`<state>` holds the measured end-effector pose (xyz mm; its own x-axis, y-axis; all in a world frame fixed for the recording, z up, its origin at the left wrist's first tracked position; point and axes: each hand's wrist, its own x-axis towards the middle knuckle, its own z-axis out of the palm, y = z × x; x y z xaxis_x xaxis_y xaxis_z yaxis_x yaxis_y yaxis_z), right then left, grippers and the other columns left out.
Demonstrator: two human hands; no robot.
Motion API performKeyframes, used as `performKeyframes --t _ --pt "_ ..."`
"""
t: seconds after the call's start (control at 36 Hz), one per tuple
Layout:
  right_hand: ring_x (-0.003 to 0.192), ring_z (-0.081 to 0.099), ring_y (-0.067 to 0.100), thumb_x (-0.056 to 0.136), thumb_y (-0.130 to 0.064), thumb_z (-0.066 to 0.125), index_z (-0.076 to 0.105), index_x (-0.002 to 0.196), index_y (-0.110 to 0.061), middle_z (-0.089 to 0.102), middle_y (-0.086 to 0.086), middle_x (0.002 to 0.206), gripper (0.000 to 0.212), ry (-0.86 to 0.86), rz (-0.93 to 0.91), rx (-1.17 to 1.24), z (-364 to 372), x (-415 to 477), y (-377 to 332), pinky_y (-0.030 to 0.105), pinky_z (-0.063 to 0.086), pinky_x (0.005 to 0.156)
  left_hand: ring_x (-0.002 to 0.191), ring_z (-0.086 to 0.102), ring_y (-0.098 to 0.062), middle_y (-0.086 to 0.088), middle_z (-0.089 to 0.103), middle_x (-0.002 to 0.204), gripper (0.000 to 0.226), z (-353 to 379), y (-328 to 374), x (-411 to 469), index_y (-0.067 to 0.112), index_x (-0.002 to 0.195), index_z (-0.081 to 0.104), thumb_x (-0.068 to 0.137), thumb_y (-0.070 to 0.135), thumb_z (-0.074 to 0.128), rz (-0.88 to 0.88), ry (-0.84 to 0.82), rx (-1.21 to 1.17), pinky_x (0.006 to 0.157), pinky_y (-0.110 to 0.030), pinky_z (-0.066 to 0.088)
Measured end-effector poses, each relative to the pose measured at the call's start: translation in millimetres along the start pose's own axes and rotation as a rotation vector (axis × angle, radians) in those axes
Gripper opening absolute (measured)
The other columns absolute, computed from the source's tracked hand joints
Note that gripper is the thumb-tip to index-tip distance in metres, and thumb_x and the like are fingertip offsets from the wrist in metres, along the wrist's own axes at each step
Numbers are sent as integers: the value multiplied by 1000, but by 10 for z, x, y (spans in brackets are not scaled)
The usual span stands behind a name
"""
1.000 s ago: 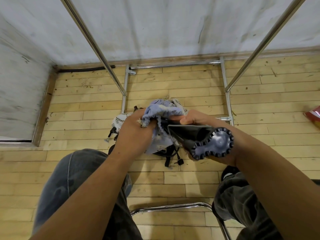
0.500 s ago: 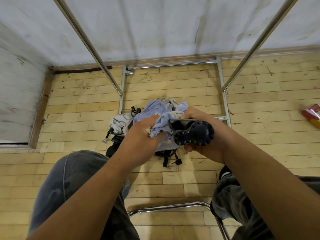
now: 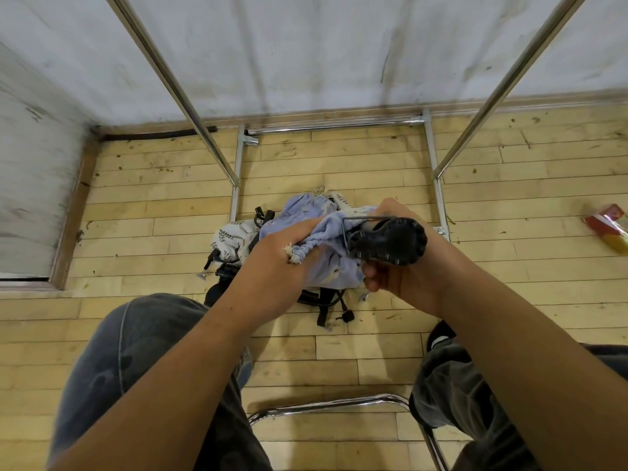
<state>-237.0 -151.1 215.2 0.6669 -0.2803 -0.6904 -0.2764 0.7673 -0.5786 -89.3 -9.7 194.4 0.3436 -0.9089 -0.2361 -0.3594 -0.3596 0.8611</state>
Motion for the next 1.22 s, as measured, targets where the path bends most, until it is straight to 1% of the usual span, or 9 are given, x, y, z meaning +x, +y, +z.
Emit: performKeyframes --t 0.19,0.42,0.56,0.67,0.75,0.83,0.94,1.08,1.22 --pt "63 48 22 94 -30 54 61 95 -7 50 18 92 25 30 -1 -92 4 -20 23 33 44 54 117 54 17 44 58 120 48 2 34 3 60 130 46 104 20 56 -7 48 22 93 -3 41" --pt "62 55 18 101 -29 49 62 108 -9 63 12 87 24 136 -1 -229 22 -20 13 34 44 54 125 54 11 26 61 134 51 -3 6 -12 38 144 55 100 14 63 -8 76 48 100 -8 44" --pt "73 58 23 101 -31 50 57 128 -11 66 26 117 34 181 -11 -258 20 6 37 35 46 54 130 52 8 20 60 140 54 -4 11 -23 40 144 55 99 11 66 14 96 67 105 -10 42" --pt "79 59 30 97 -31 53 57 125 -16 64 29 124 32 177 -26 -307 9 30 44 35 46 52 128 50 15 20 58 142 58 9 16 -28 38 147 51 99 11 67 -5 87 38 100 -4 40" --pt "85 70 40 89 -38 61 58 118 -21 67 26 119 34 196 -37 -374 -20 47 69 48 56 56 120 55 16 23 62 134 63 2 9 -10 39 151 47 98 13 69 -38 113 18 94 -4 43" --pt "98 74 42 72 -48 66 59 118 -33 74 13 111 49 213 -58 -491 -9 32 92 66 60 79 110 56 22 33 60 121 62 -7 15 0 37 150 47 97 13 69 -46 130 35 88 -2 42" --pt "101 74 38 69 -49 68 55 126 -33 72 11 114 60 231 -34 -458 -30 49 94 63 61 82 109 60 15 24 66 120 56 -15 20 2 36 145 55 95 18 72 -27 148 76 86 -4 45" --pt "75 62 32 95 -32 59 53 129 -10 66 28 112 41 236 7 -353 -81 69 62 39 52 54 108 62 11 30 68 114 45 -22 60 -14 30 133 67 92 12 73 3 163 68 87 -5 46" --pt "63 62 27 99 -33 56 59 123 -4 70 28 102 37 244 -18 -355 -78 72 76 39 52 55 110 60 14 41 64 109 50 -21 81 -13 49 119 66 88 12 79 15 146 101 89 -1 42"
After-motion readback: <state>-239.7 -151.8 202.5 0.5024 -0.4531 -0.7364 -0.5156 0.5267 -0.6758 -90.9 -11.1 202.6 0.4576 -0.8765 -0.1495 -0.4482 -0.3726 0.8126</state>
